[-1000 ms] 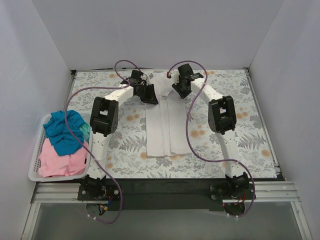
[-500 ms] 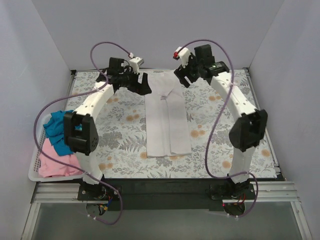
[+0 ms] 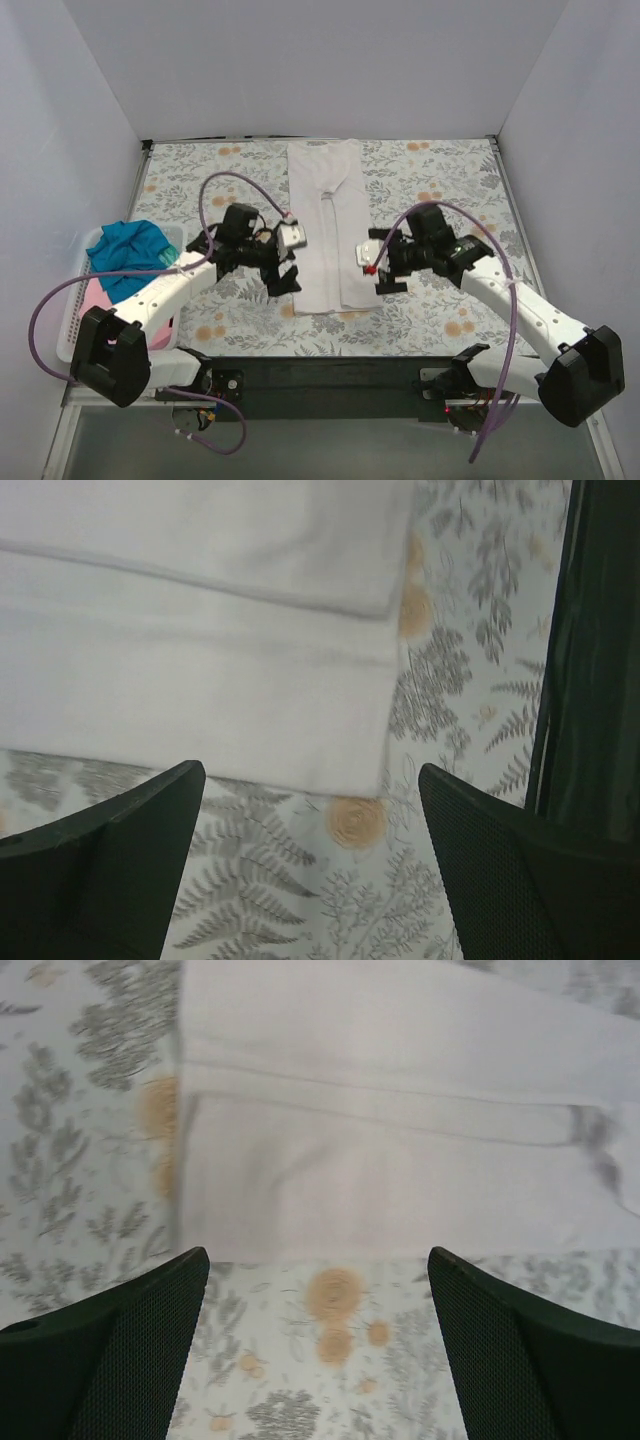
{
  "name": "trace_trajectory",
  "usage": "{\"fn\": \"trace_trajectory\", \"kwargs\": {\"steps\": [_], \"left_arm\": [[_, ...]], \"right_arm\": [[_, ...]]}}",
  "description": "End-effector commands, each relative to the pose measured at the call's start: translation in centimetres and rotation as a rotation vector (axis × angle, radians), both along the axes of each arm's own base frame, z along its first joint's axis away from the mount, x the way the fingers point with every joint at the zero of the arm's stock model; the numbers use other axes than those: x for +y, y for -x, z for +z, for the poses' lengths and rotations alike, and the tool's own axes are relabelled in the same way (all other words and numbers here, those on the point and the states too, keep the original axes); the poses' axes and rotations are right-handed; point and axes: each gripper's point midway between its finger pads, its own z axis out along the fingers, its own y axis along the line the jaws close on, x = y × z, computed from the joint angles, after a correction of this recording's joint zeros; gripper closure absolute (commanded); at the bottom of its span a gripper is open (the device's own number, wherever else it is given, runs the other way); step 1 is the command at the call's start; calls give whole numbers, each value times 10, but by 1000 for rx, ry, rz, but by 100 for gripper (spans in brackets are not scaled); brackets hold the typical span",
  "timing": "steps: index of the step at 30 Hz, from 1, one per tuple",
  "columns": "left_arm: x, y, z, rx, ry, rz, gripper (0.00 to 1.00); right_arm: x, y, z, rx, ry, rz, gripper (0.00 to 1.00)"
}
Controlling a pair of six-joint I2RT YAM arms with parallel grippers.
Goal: Fold and stack the t-shirts
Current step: Fold the tshirt
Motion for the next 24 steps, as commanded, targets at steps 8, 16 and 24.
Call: {"fn": "trace_trajectory", "kwargs": {"steps": [8,16,24], "left_arm": [[-9,63,-82,-184,-196,-188,44],[-13,59,-106,-220,-261,-187,54],[-3,59,-132,-192,-336,-185,59]], "right_arm": [[1,59,-100,12,190,207,35],[-7,66,-129,13,240,258,46],[-11,64,-159,58,305,259,53]]}}
